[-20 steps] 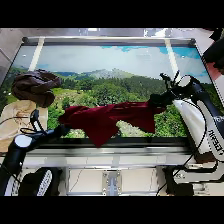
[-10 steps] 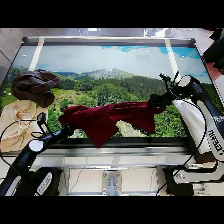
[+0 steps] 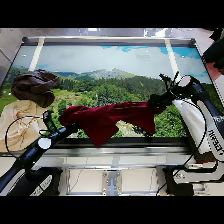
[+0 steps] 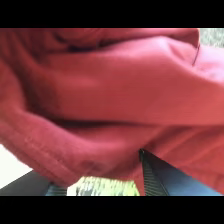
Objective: Fold the shirts.
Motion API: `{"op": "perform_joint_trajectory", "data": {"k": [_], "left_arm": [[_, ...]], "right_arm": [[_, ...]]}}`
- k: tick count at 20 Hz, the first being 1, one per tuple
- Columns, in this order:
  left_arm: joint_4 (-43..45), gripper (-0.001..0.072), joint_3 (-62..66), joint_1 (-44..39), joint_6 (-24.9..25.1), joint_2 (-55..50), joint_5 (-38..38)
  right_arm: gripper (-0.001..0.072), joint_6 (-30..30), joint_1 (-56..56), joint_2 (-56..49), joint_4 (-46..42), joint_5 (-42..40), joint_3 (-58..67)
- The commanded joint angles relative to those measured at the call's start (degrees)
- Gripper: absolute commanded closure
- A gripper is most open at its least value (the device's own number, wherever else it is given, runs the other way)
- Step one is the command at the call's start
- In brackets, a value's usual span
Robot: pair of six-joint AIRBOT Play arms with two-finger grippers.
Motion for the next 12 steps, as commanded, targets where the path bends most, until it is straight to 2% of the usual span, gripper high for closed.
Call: {"op": "perform_joint_trajectory", "data": {"k": [1, 2, 3, 4, 5, 6, 7, 8, 10, 12], "left_arm": [[-0.4, 0.0228, 3.5, -1.0, 0.0, -4.8, 1.9], [-0.4, 0.0301, 4.7, -1.0, 0.0, -6.2, 1.3], [-0.4, 0.0511, 5.8, -1.0, 0.0, -7.2, 0.0], [-0.4, 0.0689, 6.7, -1.0, 0.0, -7.9, -1.6], [-0.4, 0.0690, 7.3, -1.0, 0.0, -8.0, -3.0], [-0.4, 0.0690, 8.0, -1.0, 0.0, -8.0, -4.0], [-0.4, 0.0691, 8.7, -1.0, 0.0, -7.8, -5.2], [-0.4, 0.0691, 9.6, -0.9, 0.0, -7.2, -5.8], [-0.4, 0.0691, 12.2, -0.2, 0.0, -3.7, -6.9], [-0.4, 0.0691, 16.0, 2.5, 0.0, 2.8, -10.0]], "right_arm": [[0.0327, 0.0, 0.0, 0.0, 0.2, -0.1, 0.0], [0.0327, 0.0, 0.0, 0.0, 0.2, -0.2, 0.0], [0.0327, 0.0, 0.0, -0.1, 0.2, -0.2, 0.0], [0.0331, 0.0, 0.0, -0.1, 0.2, -0.2, 0.0], [0.0337, 0.0, 0.0, -0.1, 0.2, -0.2, 0.0], [0.0390, 0.0, 0.0, -0.1, 0.2, -0.3, 0.0], [0.0652, 0.0, 0.0, -0.1, 0.1, -0.4, 0.0], [0.0700, 0.1, 0.0, 0.0, 0.1, -0.4, 0.0], [0.0702, 0.0, 0.0, 0.5, 0.1, 1.4, 0.0], [0.0703, -1.1, 0.0, 3.5, -1.8, 6.7, 0.3]]}}
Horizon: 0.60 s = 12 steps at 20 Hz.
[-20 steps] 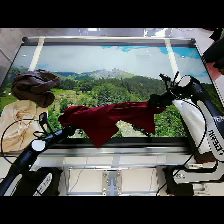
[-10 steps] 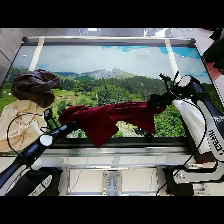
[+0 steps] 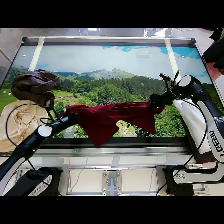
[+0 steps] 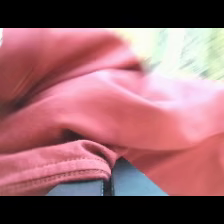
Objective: Fold the shirts.
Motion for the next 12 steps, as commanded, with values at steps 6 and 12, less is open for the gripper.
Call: {"op": "perform_joint_trajectory", "data": {"k": [6, 12], "left_arm": [[0.0, 0.0692, 18.5, 23.1, -1.8, 30.6, -22.4], [0.4, 0.0692, 44.5, 40.2, -1.7, 32.2, -36.6]], "right_arm": [[0.0704, -1.4, 0.0, 27.6, -7.5, 14.8, 7.6], [0.0707, -1.3, 0.0, 42.2, -13.8, 10.7, 34.2]]}}
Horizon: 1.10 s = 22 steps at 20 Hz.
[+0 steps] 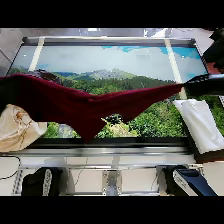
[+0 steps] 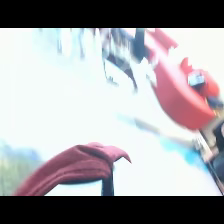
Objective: Fold the shirts.
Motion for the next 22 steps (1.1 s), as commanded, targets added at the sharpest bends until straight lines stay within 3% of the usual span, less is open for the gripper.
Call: {"op": "perform_joint_trajectory", "data": {"k": [1, 5, 8, 10, 13, 17, 22], "left_arm": [[1.9, 0.0692, 17.1, 8.1, 0.0, -1.3, -10.4], [11.5, 0.0692, 30.2, 8.4, -0.2, -11.7, -24.7], [10.1, 0.0692, 27.6, 7.7, -0.6, -24.6, -39.7], [9.0, 0.0692, 23.3, 4.7, 0.9, -33.3, -41.0], [10.9, 0.0692, 17.9, -3.1, 6.4, -48.3, -34.4], [14.4, 0.0692, 17.2, -11.8, 6.9, -68.3, -16.5], [8.5, 0.0691, 17.2, -14.6, 6.9, -77.6, -1.1]], "right_arm": [[0.0707, 0.0, 0.0, 5.1, -6.6, -1.8, 17.1], [0.0707, 0.2, 0.0, 1.4, -12.3, -1.2, 26.8], [0.0707, 2.0, 0.0, -4.6, -11.1, 3.8, 19.2], [0.0706, 2.2, 0.0, -11.1, -6.6, 6.6, 11.5], [0.0706, 1.9, 0.0, -21.6, 3.9, 2.8, -2.1], [0.0705, 1.9, 0.1, -35.2, 10.1, -11.9, -16.6], [0.0703, 1.8, 3.3, -44.4, 10.1, -22.1, -18.2]]}}
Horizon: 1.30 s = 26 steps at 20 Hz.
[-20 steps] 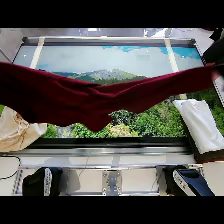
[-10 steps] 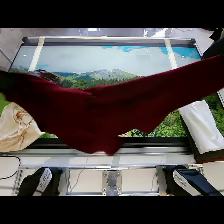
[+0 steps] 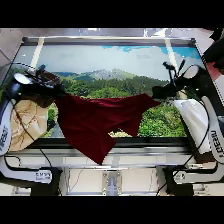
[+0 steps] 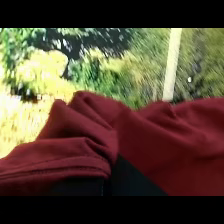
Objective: Fold the shirts.
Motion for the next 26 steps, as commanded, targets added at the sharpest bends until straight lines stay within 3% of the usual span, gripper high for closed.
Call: {"op": "perform_joint_trajectory", "data": {"k": [1, 2, 3, 4, 5, 7, 9, 10, 14, 18, 20, 26], "left_arm": [[-4.6, 0.0686, 0.0, -1.6, 0.4, -5.5, 10.9], [-5.8, 0.0627, 0.4, -1.0, 0.4, -4.9, 10.9], [-6.4, 0.0333, 0.6, -0.3, 0.4, -3.7, 10.8], [-6.5, 0.0056, 0.7, 0.8, 0.4, -1.7, 9.9], [-6.2, 0.0014, 0.7, 2.3, 0.4, 0.6, 7.5], [-4.7, 0.0018, 0.7, 7.0, 0.3, 6.4, -2.4], [-1.6, 0.0147, -1.0, 12.4, -1.1, 13.0, -12.2], [-0.3, 0.0151, -4.3, 15.0, -1.2, 17.3, -14.6], [0.2, 0.0152, -29.4, 21.7, -1.2, 38.9, -12.8], [-0.1, 0.0156, -48.5, 21.9, -3.1, 54.6, -10.0], [0.1, 0.0235, -53.1, 21.4, -5.3, 57.1, -11.9], [-1.3, 0.0247, -57.2, 19.3, -5.5, 52.9, -13.3]], "right_arm": [[0.0701, -0.1, 1.9, -5.0, 1.5, -10.3, -2.1], [0.0696, -0.1, 2.3, -5.0, 1.5, -11.6, -1.7], [0.0639, -0.1, 2.3, -5.0, 1.5, -11.7, -0.8], [0.0469, -0.1, 2.2, -4.9, 1.3, -10.8, 0.5], [0.0381, -0.1, 2.1, -4.5, 0.3, -8.9, 2.2], [0.0382, -0.1, 2.1, -3.2, -5.8, -3.1, 6.3], [0.0382, -0.1, 2.1, -1.3, -15.3, 3.3, 10.3], [0.0382, 0.0, 2.1, 0.0, -20.2, 5.9, 11.9], [0.0382, 1.7, -1.1, 5.8, -24.2, 7.6, 13.1], [0.0382, 2.8, -2.7, 7.5, -23.3, 7.6, 13.1], [0.0382, 2.8, -2.7, 7.5, -20.2, 7.4, 13.1], [0.0382, 2.7, -2.7, 7.5, -15.2, 6.6, 13.1]]}}
